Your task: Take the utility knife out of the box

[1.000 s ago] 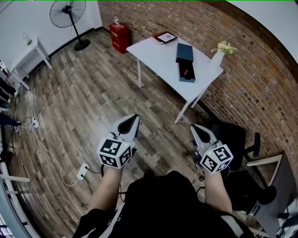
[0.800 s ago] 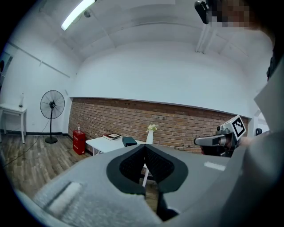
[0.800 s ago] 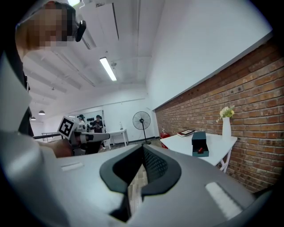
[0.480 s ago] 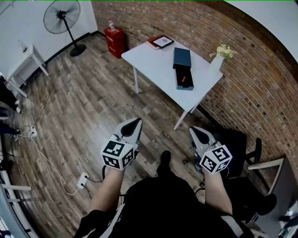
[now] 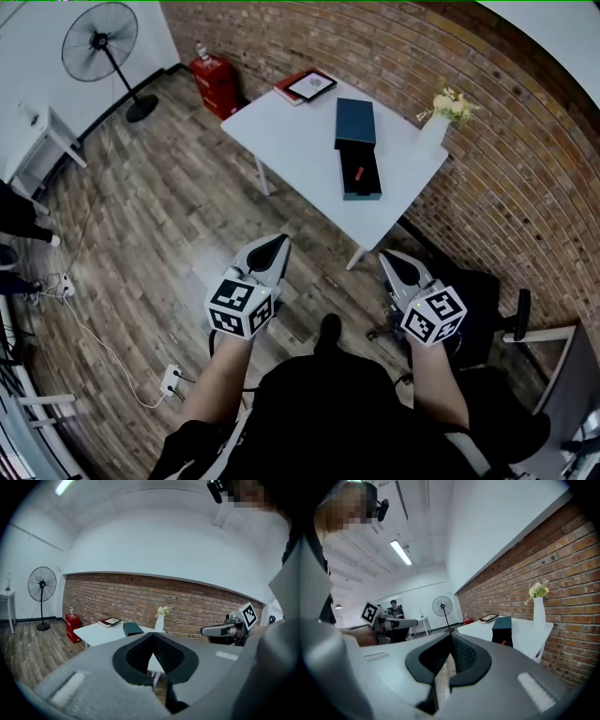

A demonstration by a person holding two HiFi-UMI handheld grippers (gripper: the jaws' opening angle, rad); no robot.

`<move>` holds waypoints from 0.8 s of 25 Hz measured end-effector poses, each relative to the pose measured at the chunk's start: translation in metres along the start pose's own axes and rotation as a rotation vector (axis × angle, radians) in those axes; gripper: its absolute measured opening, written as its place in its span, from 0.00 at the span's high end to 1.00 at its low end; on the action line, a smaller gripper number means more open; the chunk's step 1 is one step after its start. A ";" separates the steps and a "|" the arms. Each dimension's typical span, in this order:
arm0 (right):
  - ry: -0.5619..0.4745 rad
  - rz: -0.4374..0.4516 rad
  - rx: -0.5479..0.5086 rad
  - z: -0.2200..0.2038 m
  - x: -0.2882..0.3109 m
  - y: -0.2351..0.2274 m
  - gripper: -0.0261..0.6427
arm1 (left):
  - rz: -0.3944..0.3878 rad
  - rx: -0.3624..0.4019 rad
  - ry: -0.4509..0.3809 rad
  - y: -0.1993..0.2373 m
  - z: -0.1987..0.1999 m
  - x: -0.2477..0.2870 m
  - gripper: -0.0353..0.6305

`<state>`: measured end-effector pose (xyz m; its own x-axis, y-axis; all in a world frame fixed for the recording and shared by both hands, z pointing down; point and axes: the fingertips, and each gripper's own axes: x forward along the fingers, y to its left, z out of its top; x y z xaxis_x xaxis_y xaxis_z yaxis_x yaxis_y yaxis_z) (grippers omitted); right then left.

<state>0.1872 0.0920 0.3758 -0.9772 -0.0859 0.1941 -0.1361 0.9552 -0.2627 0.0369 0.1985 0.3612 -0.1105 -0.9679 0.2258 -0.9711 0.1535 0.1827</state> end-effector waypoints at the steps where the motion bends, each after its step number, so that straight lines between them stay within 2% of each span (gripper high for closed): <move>1: 0.005 -0.001 0.006 0.001 0.005 -0.010 0.96 | -0.002 -0.001 0.003 0.002 0.003 0.012 0.94; 10: 0.014 0.014 0.051 0.011 0.039 -0.079 0.96 | -0.009 0.002 0.054 0.011 0.013 0.093 0.94; 20: -0.008 0.016 0.035 0.031 0.053 -0.105 0.96 | -0.018 0.033 0.045 0.015 0.034 0.129 0.94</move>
<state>0.1446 -0.0217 0.3848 -0.9805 -0.0728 0.1823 -0.1258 0.9461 -0.2986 0.0008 0.0698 0.3609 -0.0843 -0.9604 0.2654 -0.9794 0.1290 0.1556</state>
